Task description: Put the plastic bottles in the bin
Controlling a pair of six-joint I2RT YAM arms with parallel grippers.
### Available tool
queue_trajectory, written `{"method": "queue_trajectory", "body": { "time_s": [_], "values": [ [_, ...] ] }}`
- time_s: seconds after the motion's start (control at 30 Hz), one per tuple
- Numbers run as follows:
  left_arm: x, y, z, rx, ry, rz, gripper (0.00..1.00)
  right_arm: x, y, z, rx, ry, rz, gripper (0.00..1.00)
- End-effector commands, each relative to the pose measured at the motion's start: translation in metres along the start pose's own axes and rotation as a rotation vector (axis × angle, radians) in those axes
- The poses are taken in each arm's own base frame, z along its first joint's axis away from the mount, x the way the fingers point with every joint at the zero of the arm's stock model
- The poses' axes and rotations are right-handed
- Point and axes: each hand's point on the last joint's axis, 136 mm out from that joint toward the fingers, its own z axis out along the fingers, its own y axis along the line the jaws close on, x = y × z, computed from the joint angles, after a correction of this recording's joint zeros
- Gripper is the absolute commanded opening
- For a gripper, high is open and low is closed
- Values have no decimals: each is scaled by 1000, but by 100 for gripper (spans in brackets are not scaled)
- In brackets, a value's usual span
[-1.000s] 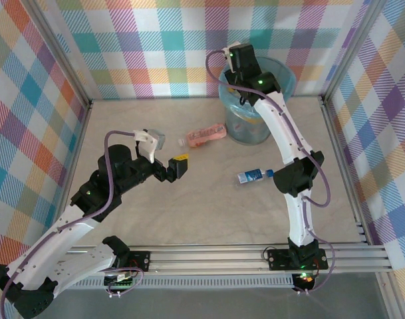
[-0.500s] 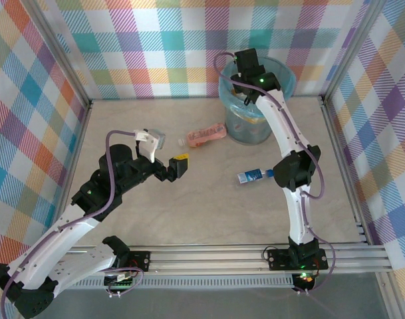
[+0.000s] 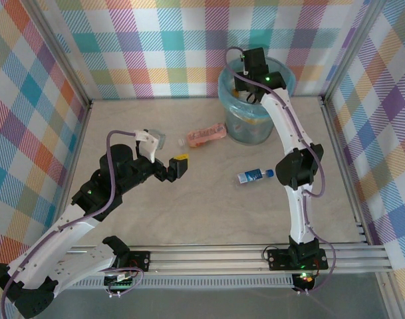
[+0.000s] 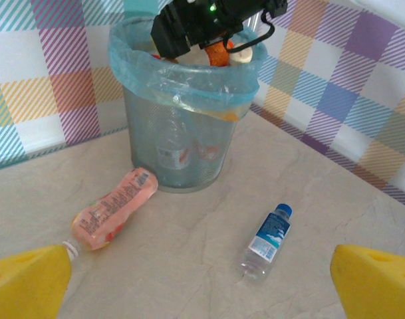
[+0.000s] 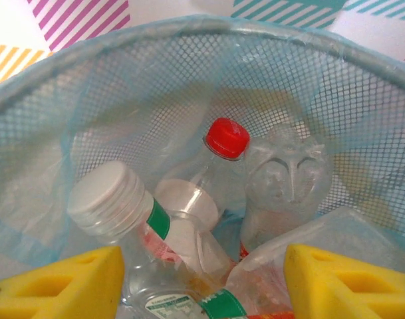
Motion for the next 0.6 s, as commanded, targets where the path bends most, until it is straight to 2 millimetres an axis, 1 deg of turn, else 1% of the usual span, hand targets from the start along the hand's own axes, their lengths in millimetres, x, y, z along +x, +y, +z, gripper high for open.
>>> {"method": "queue_trajectory", "body": {
  "time_s": [0.0, 0.17, 0.27, 0.43, 0.5, 0.57],
  "values": [
    [-3, 3, -5, -18, -10, 3, 100, 33, 8, 11, -62, 122, 71, 65],
    [-2, 3, -5, -21, -10, 0, 100, 40, 5, 19, -68, 140, 99, 66],
    [-1, 3, -5, -21, -8, -1, 100, 38, 3, 23, -72, 133, 103, 67],
    [-2, 4, -4, -23, -9, 3, 100, 22, 0, 23, -96, 82, 122, 68],
    [-3, 4, -5, -23, -12, 2, 100, 13, 0, 16, -107, 61, 130, 70],
    [-4, 3, -5, -21, -14, 3, 100, 2, 1, 5, -131, 36, 151, 72]
  ]
}}
